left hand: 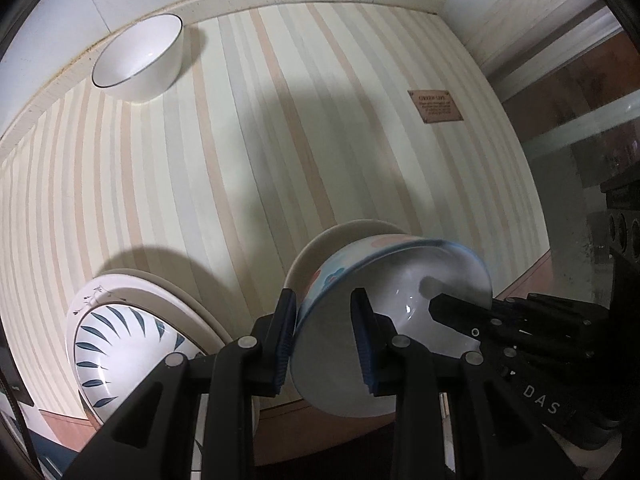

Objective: Organize plates and bowls

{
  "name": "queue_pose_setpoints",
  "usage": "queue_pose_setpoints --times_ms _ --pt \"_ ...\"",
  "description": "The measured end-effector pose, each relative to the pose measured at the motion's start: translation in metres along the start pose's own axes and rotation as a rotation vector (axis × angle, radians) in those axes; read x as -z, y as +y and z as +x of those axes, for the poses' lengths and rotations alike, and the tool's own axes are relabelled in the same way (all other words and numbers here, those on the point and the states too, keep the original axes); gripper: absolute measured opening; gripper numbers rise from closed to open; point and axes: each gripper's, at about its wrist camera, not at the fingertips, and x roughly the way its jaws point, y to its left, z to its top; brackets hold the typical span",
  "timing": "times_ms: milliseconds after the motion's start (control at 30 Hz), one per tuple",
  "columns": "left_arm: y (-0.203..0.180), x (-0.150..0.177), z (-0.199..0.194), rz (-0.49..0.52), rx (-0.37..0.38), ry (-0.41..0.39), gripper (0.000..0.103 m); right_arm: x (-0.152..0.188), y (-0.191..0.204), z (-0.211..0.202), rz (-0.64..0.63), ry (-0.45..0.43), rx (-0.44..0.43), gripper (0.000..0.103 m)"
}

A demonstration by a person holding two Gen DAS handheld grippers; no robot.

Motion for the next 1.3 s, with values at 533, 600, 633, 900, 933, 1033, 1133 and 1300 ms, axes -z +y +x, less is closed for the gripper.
queue_pose_setpoints --times_ms 533,600,633,900,933,1033,1133,1300 --pt "-0.002 -0.003 0.017 -0.007 -0.061 0.035 0.025 -0.018 0.002 0.018 0.013 0.069 0.026 0.016" --pt "-0.002 -0.002 0.02 -0.008 -0.061 0.039 0.025 -0.02 0.002 0.02 0.023 0.078 0.022 0.017" --pt "-0.001 -0.002 0.021 -0.009 -0.06 0.042 0.025 -0.021 0.002 0.021 0.022 0.084 0.023 0.017" --pt "0.004 -0.001 0.026 -0.034 -0.015 0.061 0.026 -0.029 0.002 0.018 0.01 0.118 0.033 0.018" --pt "0.005 -0.001 0.024 -0.039 -0.003 0.065 0.026 -0.031 0.001 0.015 0.014 0.125 0.021 0.018" --pt "0.017 -0.004 0.004 -0.072 0.032 0.038 0.026 -0.038 -0.002 0.004 0.026 0.126 0.017 0.018" --pt "0.044 -0.019 -0.026 -0.128 0.037 -0.042 0.027 -0.061 0.004 -0.019 0.017 0.075 -0.003 0.018" --pt "0.132 -0.077 -0.052 -0.336 0.017 -0.168 0.029 -0.139 0.051 -0.021 -0.074 -0.002 -0.063 0.045"
